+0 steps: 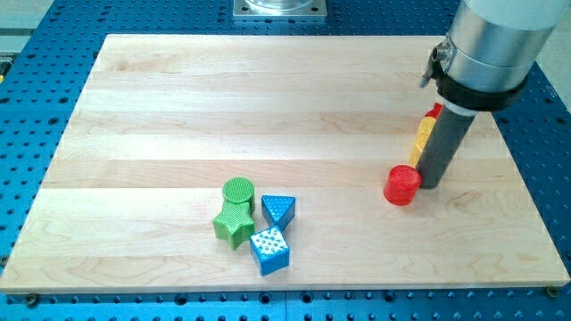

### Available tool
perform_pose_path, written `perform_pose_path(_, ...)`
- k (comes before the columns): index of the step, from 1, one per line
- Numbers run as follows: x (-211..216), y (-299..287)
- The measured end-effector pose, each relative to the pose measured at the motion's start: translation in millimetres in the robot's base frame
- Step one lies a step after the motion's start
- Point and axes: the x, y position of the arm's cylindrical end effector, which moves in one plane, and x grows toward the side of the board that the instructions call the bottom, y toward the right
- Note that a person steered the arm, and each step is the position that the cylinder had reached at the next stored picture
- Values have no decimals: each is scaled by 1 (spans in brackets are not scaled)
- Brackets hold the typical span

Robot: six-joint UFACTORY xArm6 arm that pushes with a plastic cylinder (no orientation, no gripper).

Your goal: Move the yellow blocks along with the red star to the center right of the board

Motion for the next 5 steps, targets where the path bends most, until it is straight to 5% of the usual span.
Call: perform_pose_path(5, -42, 36)
